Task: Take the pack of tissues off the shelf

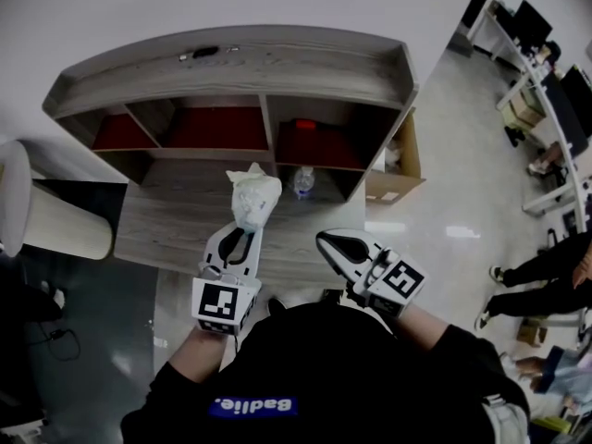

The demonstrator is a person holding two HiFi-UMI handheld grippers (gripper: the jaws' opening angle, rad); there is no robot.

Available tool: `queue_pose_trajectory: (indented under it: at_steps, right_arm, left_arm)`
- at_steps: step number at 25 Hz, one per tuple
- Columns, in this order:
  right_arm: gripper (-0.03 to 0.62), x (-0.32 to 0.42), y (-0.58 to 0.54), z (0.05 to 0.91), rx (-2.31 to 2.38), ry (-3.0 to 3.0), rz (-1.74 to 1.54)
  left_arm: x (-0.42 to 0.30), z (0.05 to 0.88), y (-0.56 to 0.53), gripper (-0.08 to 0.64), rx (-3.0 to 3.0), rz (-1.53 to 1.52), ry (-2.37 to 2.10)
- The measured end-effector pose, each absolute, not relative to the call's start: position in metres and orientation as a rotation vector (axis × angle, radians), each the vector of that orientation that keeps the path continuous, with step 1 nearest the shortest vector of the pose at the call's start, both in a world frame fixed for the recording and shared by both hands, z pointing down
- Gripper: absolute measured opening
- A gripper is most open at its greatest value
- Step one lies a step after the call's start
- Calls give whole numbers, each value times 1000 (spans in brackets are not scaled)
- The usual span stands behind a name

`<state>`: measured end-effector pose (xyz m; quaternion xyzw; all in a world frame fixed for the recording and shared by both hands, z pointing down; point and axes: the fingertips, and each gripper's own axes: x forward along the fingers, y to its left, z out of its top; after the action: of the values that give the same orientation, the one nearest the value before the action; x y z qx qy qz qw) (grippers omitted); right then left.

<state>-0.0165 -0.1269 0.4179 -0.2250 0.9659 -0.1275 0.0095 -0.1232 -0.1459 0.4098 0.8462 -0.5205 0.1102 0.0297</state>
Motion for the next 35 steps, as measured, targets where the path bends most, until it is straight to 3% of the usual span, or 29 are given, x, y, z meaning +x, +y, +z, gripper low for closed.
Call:
queue_pose_trajectory:
  at_steps: [35]
  right_arm:
    - [26,-24,-129,421,-703,3031,-383]
  left_arm:
    - [-99,408,-127,37,2564,223,-1522]
